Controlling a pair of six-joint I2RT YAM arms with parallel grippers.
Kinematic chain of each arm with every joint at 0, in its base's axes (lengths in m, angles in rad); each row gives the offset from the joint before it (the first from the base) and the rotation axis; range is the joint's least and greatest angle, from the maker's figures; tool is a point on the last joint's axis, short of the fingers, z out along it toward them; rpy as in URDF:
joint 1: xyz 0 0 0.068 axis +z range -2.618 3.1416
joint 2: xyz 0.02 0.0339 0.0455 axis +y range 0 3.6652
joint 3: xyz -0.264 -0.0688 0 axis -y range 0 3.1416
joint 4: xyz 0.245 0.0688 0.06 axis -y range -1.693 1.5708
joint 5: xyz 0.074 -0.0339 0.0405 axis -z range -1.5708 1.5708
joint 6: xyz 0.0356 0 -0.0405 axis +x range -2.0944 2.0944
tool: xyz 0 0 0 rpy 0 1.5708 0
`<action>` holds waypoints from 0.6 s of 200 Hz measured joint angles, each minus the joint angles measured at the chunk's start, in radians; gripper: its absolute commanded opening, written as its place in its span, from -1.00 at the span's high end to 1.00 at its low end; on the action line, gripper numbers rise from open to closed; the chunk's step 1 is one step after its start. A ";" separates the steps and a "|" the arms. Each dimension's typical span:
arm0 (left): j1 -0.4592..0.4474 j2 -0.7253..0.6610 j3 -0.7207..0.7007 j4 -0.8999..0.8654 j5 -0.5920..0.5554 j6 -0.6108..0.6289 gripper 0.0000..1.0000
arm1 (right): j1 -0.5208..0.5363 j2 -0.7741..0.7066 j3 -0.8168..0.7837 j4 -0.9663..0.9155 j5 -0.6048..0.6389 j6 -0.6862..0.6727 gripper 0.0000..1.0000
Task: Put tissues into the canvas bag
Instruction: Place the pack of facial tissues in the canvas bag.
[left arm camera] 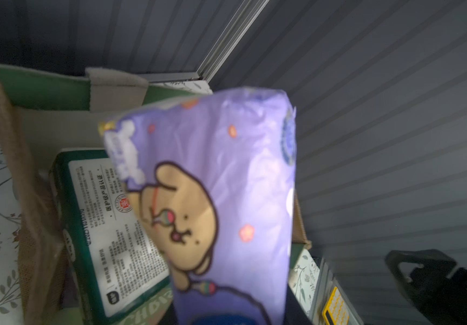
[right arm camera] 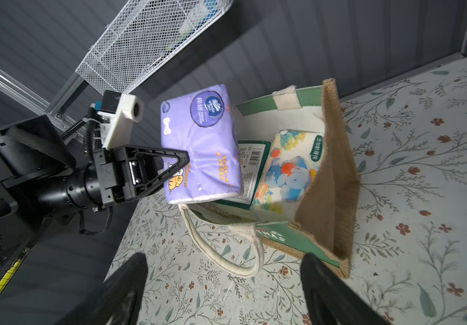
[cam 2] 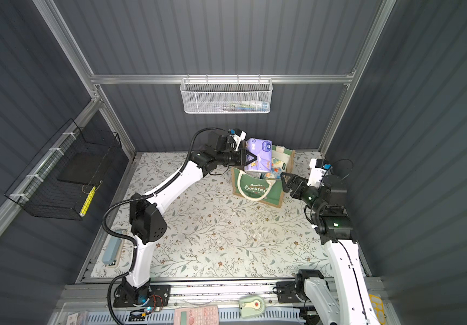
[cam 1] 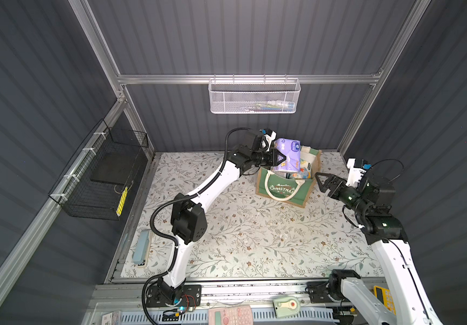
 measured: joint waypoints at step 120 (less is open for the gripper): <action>0.009 0.084 0.130 -0.145 -0.162 0.088 -0.99 | -0.085 0.012 -0.108 0.023 -0.028 -0.017 -0.90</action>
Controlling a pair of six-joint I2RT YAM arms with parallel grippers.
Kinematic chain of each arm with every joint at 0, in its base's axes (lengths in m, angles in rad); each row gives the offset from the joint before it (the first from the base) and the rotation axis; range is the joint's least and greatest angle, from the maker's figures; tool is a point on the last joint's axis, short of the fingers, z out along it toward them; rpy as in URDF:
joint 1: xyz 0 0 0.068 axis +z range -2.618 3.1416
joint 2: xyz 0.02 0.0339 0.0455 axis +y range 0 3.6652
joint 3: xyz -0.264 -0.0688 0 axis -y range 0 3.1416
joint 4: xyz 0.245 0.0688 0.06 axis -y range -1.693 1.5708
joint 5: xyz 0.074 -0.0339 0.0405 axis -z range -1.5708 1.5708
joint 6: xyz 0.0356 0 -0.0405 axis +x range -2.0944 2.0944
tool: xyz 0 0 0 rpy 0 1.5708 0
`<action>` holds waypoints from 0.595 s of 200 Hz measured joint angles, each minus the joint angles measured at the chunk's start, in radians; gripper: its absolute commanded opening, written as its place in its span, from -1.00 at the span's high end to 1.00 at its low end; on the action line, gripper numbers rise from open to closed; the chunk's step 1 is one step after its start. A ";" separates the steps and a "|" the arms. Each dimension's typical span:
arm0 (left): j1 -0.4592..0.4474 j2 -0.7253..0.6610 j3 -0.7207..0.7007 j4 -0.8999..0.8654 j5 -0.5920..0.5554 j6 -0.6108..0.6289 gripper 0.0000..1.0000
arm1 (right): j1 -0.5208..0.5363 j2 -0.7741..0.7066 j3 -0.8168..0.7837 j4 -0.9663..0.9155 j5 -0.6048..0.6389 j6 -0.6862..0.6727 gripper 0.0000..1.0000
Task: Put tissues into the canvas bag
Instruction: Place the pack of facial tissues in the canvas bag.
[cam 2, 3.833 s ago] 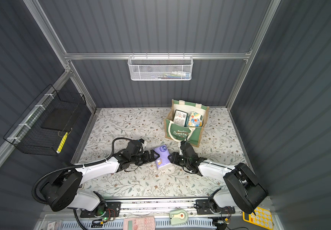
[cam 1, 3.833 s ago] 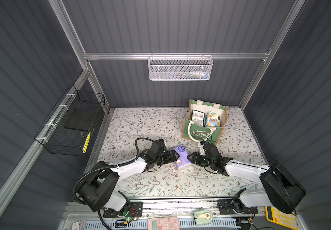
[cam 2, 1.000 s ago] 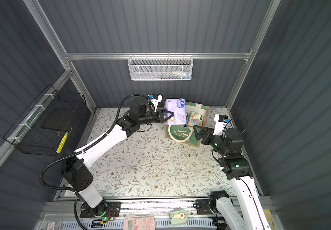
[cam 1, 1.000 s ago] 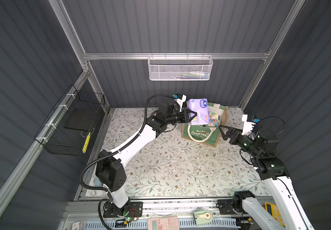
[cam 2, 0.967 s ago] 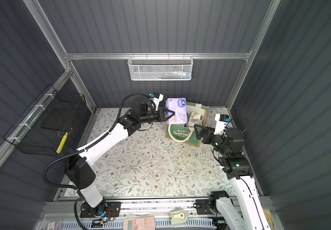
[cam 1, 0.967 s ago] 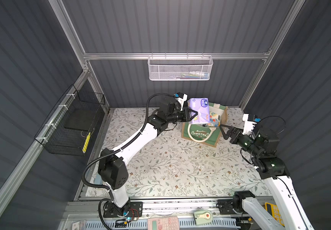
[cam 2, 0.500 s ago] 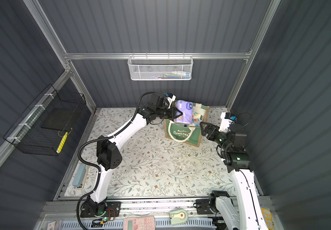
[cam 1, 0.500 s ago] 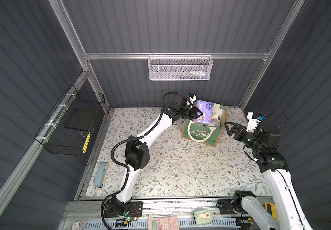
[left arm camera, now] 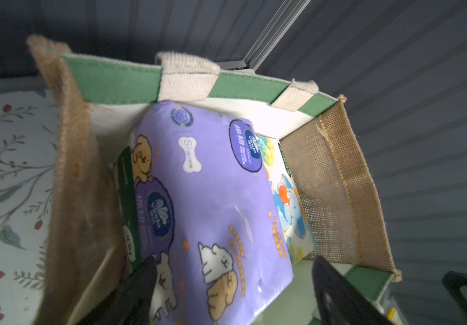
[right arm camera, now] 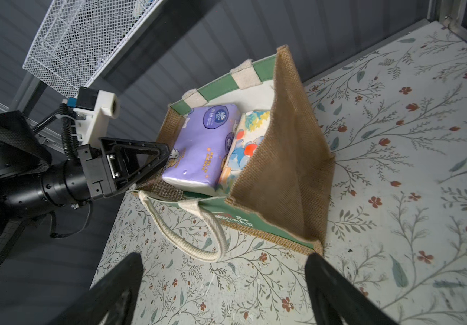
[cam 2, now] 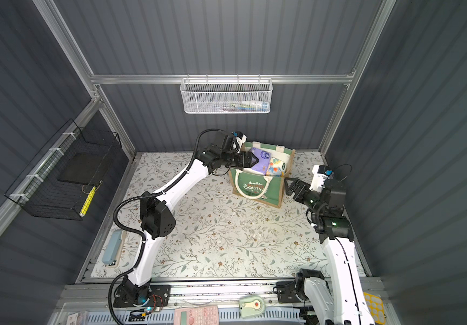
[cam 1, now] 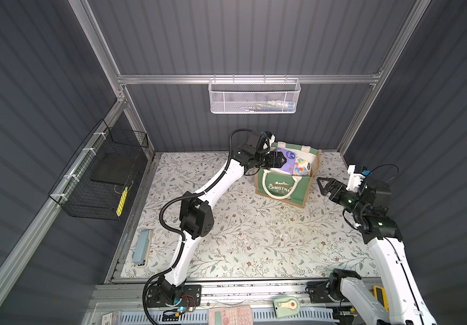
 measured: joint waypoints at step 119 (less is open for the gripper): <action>-0.003 -0.686 -0.604 0.218 -0.431 0.214 -0.99 | -0.032 -0.056 -0.229 0.165 0.209 -0.154 -0.98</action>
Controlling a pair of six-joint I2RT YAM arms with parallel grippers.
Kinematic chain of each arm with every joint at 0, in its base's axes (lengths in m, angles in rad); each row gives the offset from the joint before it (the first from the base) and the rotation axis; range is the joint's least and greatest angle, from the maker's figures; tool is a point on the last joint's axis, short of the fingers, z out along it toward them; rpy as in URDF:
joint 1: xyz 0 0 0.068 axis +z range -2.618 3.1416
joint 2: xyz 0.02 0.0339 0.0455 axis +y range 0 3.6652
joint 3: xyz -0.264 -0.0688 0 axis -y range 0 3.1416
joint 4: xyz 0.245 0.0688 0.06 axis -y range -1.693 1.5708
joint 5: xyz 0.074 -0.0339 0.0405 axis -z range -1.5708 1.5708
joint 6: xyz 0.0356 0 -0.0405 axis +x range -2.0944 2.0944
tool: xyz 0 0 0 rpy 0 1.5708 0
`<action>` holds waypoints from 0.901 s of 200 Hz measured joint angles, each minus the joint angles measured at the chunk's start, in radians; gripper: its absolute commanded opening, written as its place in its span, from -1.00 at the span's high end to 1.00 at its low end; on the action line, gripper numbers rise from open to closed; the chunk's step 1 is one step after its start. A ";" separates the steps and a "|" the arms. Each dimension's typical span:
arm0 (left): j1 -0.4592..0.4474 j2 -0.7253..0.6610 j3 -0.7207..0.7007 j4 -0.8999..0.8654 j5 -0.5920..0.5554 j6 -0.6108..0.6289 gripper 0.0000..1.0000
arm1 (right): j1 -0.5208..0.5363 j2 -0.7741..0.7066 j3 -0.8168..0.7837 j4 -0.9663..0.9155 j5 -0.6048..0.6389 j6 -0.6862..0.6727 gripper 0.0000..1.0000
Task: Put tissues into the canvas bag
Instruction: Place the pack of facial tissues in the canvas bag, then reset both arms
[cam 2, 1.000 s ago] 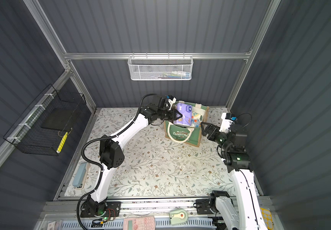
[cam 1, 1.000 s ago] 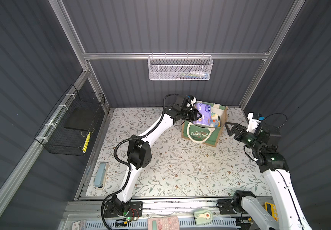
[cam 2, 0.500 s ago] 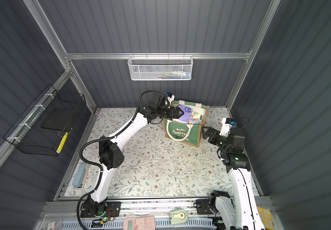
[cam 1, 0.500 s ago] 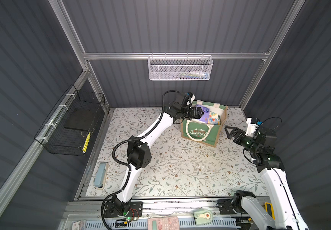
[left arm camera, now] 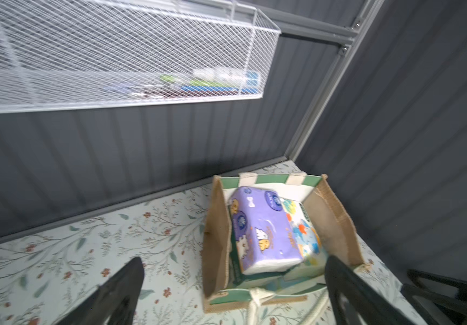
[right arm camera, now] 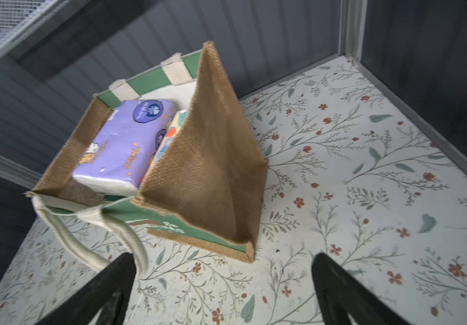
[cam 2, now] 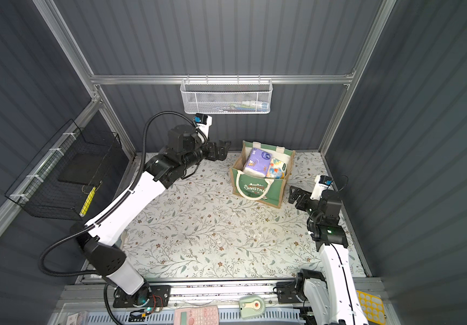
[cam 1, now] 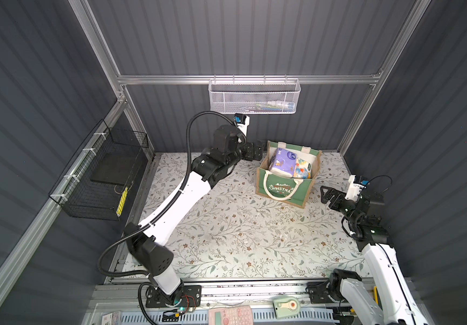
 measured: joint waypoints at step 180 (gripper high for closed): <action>0.269 -0.338 -1.194 0.632 -0.706 0.121 -1.00 | 0.033 0.661 -0.392 1.160 0.165 -0.166 -0.98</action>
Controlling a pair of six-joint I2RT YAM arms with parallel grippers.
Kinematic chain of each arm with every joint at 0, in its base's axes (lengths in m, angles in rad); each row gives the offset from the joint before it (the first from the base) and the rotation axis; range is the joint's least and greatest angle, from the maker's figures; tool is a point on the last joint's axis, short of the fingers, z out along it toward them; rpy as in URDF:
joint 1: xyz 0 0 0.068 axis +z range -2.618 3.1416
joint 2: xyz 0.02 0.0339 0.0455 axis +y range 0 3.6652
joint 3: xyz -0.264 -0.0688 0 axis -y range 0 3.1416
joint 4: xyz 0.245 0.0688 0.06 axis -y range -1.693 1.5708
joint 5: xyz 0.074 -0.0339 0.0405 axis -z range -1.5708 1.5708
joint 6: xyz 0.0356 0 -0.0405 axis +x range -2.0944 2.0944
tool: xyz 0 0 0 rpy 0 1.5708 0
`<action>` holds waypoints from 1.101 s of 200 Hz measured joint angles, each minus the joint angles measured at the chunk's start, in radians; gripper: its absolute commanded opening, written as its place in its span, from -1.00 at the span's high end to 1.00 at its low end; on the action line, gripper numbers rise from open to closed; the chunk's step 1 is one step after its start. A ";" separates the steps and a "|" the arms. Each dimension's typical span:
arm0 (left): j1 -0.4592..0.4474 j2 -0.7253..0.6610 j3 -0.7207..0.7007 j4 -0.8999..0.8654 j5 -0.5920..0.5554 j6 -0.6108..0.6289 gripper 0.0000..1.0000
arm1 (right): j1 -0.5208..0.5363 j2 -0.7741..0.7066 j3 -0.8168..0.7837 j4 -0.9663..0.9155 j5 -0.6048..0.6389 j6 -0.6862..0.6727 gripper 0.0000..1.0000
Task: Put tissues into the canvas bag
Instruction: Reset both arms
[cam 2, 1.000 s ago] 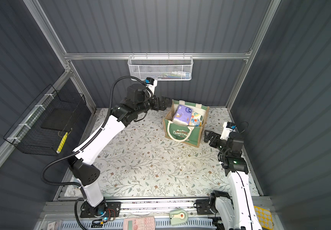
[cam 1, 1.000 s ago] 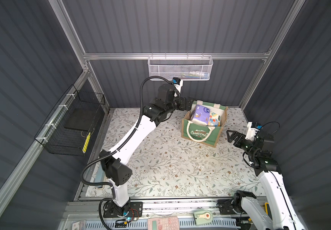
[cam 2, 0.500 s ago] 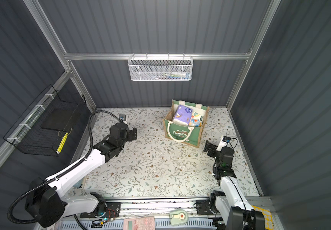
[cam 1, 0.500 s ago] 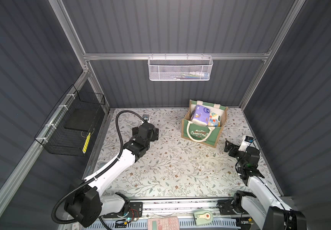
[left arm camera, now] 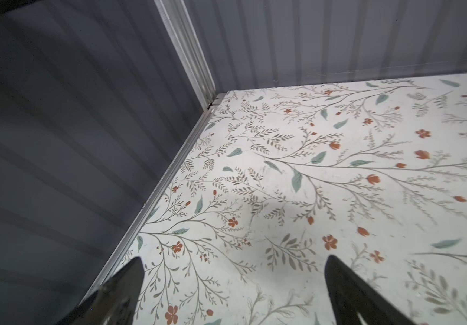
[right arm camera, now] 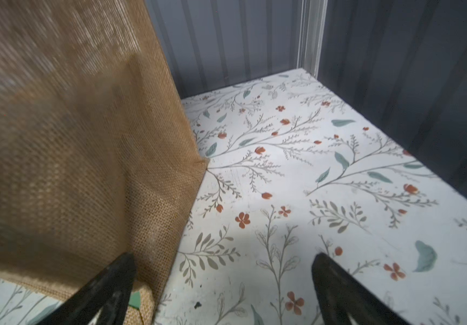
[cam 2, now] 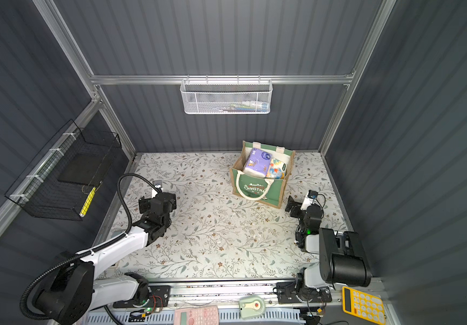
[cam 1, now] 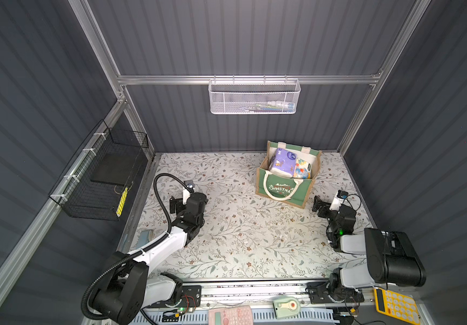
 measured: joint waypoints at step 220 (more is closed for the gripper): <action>0.354 0.459 -0.046 0.604 0.704 0.089 -1.00 | 0.023 -0.001 0.095 -0.027 -0.002 -0.046 -0.98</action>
